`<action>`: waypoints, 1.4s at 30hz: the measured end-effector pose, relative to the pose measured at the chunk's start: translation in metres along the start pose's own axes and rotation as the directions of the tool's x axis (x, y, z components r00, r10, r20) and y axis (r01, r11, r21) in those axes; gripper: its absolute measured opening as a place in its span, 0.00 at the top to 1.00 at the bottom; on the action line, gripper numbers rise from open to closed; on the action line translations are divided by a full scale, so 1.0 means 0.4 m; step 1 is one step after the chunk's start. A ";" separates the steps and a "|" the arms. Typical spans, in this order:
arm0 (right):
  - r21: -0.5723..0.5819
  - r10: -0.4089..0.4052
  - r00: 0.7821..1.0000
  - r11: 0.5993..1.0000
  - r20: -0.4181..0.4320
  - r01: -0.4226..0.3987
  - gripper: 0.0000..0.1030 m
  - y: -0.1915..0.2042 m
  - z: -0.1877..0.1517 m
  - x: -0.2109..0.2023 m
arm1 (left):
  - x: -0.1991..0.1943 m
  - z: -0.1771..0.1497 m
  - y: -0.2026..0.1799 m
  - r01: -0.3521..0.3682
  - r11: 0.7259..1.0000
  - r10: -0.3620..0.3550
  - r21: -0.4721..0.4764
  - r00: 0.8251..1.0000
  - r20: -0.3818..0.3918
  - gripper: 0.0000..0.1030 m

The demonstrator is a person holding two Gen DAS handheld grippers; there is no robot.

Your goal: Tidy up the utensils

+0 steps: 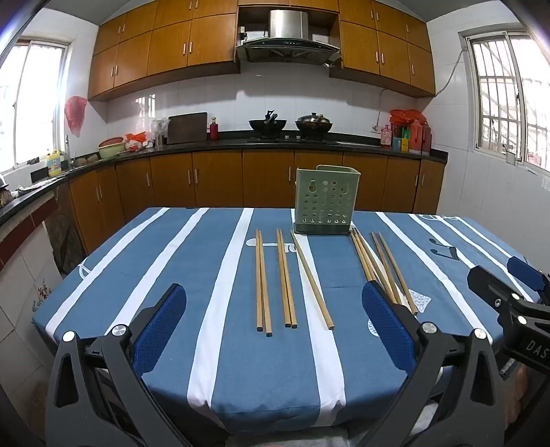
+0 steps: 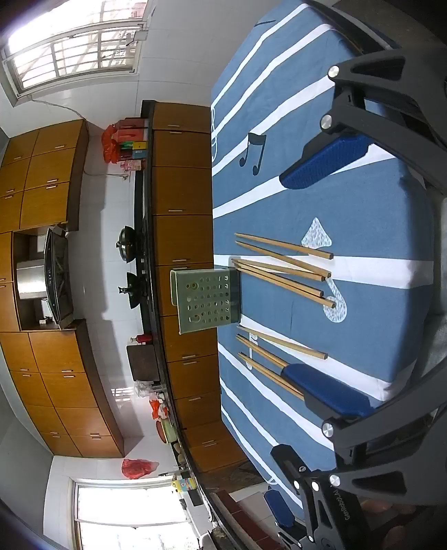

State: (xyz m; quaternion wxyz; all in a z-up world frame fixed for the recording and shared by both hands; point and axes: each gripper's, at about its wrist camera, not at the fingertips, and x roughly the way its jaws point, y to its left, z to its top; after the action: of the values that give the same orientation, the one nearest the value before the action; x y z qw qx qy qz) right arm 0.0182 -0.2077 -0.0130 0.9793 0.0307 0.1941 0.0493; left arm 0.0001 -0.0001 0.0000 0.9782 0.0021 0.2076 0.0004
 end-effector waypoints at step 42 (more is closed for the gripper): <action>0.003 0.001 1.000 1.000 0.002 -0.001 0.04 -0.006 -0.004 0.007 | 0.000 0.000 0.000 0.002 1.000 -0.002 -0.002 1.000 -0.001 0.02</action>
State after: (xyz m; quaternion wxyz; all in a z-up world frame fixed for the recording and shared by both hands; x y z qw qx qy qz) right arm 0.0205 -0.2096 -0.0156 0.9794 0.0325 0.1932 0.0497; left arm 0.0001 0.0000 0.0000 0.9781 0.0011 0.2081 -0.0003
